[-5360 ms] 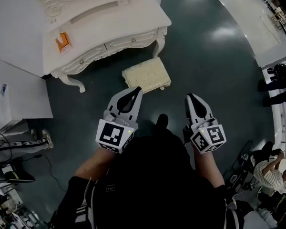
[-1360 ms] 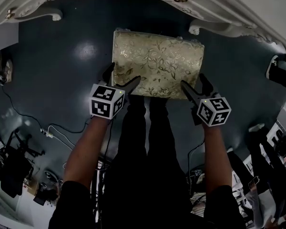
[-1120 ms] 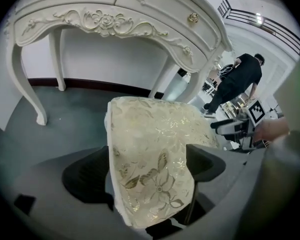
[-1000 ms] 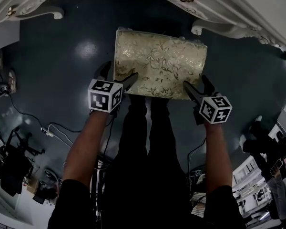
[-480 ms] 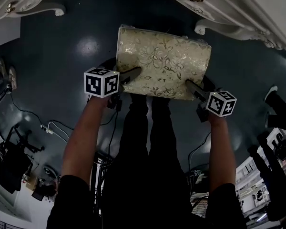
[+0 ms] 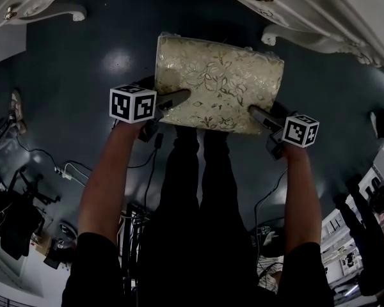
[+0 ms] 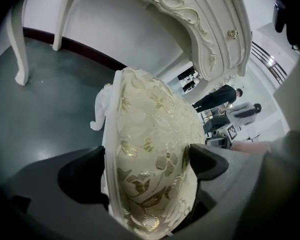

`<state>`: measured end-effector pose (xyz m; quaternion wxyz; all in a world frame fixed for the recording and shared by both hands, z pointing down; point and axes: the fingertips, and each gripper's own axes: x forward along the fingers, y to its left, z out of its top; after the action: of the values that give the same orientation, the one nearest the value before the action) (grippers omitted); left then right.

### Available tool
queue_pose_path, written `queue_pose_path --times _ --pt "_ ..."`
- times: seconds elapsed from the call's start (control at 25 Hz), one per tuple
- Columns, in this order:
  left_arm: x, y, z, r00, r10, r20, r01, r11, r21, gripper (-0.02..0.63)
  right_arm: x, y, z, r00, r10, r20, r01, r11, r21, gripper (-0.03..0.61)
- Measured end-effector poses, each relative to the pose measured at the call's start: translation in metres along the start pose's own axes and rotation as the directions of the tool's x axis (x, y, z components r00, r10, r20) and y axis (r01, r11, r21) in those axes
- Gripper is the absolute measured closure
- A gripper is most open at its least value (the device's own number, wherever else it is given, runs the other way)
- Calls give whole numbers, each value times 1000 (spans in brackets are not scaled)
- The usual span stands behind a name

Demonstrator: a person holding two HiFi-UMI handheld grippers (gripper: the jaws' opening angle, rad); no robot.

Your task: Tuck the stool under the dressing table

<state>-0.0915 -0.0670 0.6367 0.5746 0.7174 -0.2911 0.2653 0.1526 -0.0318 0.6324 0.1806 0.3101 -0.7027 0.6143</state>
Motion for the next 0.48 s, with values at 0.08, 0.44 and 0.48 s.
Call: queue_pose_path --times 0.08,0.44,0.48 --pt "1 0 0 1000 9 -8 -9 1000 7 87 0 0 1 1000 5 4 -5 1000 -4 160" --pt "3 -1 -5 998 64 -6 -64 997 33 84 1 2 -1 999 -44 10 44 999 -18 161" --pt "3 -1 -4 998 67 -9 -66 997 34 84 1 3 -1 999 -52 10 53 998 -23 161"
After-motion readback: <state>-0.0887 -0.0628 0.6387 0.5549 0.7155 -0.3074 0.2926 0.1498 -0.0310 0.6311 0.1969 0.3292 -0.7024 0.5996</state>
